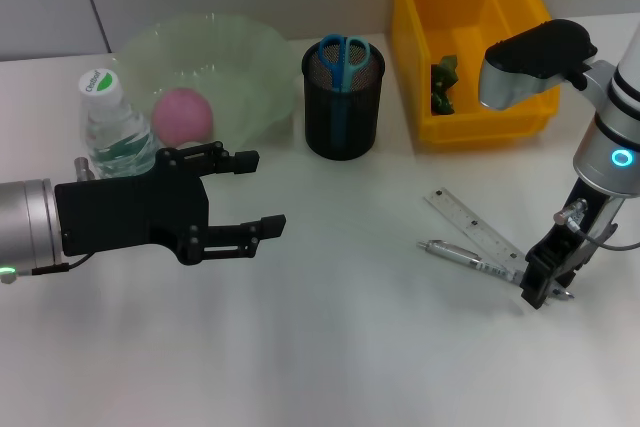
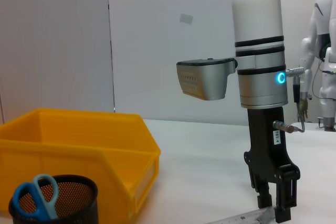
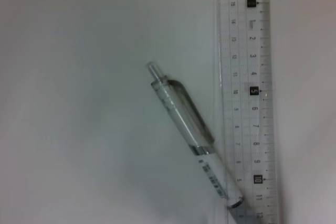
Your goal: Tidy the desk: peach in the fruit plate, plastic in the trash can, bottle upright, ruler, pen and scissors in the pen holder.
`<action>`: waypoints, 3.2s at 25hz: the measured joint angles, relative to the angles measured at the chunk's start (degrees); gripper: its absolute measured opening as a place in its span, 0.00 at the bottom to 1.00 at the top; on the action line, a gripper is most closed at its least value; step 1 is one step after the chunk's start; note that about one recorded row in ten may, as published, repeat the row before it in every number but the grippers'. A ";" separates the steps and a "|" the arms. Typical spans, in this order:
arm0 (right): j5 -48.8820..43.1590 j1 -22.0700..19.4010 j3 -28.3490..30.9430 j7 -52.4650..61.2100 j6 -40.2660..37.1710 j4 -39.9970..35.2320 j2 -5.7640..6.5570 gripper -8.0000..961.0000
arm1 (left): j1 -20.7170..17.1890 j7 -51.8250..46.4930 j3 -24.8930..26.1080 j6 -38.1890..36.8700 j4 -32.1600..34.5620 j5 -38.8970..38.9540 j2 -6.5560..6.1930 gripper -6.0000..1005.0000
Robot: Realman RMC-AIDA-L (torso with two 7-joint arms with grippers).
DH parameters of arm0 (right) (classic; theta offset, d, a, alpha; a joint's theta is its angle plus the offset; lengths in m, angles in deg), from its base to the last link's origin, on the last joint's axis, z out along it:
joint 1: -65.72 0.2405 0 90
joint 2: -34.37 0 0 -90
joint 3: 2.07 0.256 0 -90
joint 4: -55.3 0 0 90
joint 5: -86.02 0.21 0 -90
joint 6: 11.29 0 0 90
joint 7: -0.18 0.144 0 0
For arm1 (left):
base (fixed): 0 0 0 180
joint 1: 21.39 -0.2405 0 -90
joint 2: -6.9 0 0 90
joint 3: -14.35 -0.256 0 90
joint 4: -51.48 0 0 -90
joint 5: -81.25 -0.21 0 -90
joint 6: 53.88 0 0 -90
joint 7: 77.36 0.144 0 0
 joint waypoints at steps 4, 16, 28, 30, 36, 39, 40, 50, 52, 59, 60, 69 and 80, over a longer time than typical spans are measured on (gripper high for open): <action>-0.03 -0.03 -0.51 -0.05 0.47 0.00 0.00 0.49 | 0.00 0.00 0.00 0.00 0.00 0.00 0.00 0.75; -0.10 -0.08 -0.59 -0.53 1.10 0.00 0.00 0.49 | 0.00 0.00 0.00 0.00 0.00 0.00 0.00 0.75; -0.05 -0.08 -0.59 -0.76 1.19 0.33 -0.08 0.48 | 0.00 0.00 0.00 0.00 0.05 0.00 0.00 0.75; -0.04 -0.07 -0.59 -0.76 1.22 0.34 -0.09 0.48 | 0.00 0.00 0.00 0.00 0.07 0.00 0.00 0.75; -0.01 -0.01 -0.59 -0.76 1.37 0.40 -0.13 0.46 | 0.00 0.00 0.00 0.00 0.09 0.00 0.00 0.75; 0.00 -0.03 -0.59 -0.76 1.49 0.46 -0.20 0.45 | 0.00 0.00 0.00 0.00 0.09 0.00 0.00 0.75; 0.00 -0.04 -0.59 -0.76 1.53 0.46 -0.19 0.44 | 0.00 0.00 0.00 0.00 0.09 0.00 0.00 0.75; 0.01 -0.08 -0.02 -0.76 1.10 -0.22 -0.18 0.40 | 0.00 0.05 0.00 -0.08 0.18 0.00 0.00 0.75; 0.13 -0.03 0.02 -0.76 0.68 -0.75 -0.12 0.40 | 0.00 0.06 0.01 -0.09 0.18 0.00 0.00 0.75; 0.40 -0.17 0.09 -0.76 -1.86 -5.50 -0.26 0.40 | 0.00 0.01 0.11 0.18 0.18 0.00 0.00 0.75; 0.52 -0.23 0.10 -0.76 -2.22 -6.20 -0.30 0.40 | 0.00 0.01 0.15 0.24 0.17 0.00 0.00 0.75; 5.04 -0.48 0.26 -1.98 -2.99 -8.31 -0.35 0.40 | 0.00 0.00 0.55 0.83 0.18 0.00 0.00 0.75; 11.72 -2.22 0.83 -5.74 -1.38 -11.73 -0.38 0.40 | -0.22 0.00 1.60 2.46 0.17 0.23 0.00 0.75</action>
